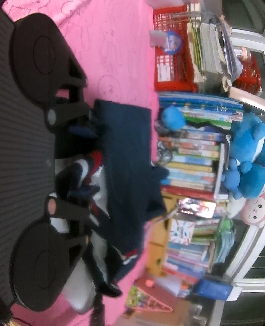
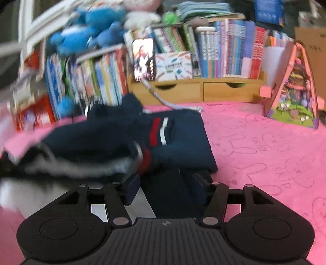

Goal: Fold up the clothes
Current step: 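Lift the hem band and fold it over toward the collar with both grippers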

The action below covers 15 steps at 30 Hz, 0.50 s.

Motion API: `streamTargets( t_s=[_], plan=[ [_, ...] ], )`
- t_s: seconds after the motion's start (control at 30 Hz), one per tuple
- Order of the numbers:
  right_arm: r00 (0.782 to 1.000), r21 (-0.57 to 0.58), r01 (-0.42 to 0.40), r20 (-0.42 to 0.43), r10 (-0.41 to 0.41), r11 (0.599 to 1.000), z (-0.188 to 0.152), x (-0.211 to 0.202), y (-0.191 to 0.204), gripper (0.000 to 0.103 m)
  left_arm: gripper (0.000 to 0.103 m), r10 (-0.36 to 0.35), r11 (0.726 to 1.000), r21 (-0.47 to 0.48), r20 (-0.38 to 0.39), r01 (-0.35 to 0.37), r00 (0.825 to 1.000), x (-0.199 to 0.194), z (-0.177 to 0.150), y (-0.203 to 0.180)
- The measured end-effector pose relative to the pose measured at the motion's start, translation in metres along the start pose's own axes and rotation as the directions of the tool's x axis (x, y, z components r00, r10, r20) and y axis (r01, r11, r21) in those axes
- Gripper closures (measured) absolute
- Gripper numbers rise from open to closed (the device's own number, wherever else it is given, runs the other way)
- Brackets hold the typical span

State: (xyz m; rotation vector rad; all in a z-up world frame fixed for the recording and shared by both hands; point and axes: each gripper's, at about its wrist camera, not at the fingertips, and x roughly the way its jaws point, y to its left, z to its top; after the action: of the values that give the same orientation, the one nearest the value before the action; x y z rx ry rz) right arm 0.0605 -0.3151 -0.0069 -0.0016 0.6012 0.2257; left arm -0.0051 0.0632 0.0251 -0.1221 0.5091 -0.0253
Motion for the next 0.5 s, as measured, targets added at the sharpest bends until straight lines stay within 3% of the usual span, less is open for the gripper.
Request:
streamTargets(
  t_s=[0.07,0.13,0.27,0.43,0.5],
  plan=[
    [0.999,-0.084,0.041,-0.003,-0.042,0.996,-0.010,0.002,0.006,0.040,0.050,0.008,0.999,-0.042,0.018,-0.007,1.000,0.000,0.002,0.010],
    [0.997,-0.151,0.072,0.004,-0.072,0.986,-0.018,0.004,0.012,0.039,0.049,0.060,0.991,-0.121,0.048,-0.054,0.997,-0.001,0.006,0.026],
    [0.997,-0.168,0.078,-0.009,-0.081,0.983,-0.024,0.009,0.018,0.037,0.049,0.174,0.966,-0.208,0.076,-0.156,0.982,-0.012,0.012,0.049],
    [0.997,-0.142,0.076,-0.004,-0.078,0.987,-0.023,0.005,0.019,0.036,0.042,0.118,0.993,-0.031,0.090,-0.115,0.989,-0.036,-0.005,0.023],
    [0.999,-0.117,0.036,0.009,-0.035,0.992,-0.019,-0.004,0.022,0.036,0.042,0.092,0.995,0.032,0.070,-0.095,0.993,-0.035,-0.015,0.003]
  ],
)
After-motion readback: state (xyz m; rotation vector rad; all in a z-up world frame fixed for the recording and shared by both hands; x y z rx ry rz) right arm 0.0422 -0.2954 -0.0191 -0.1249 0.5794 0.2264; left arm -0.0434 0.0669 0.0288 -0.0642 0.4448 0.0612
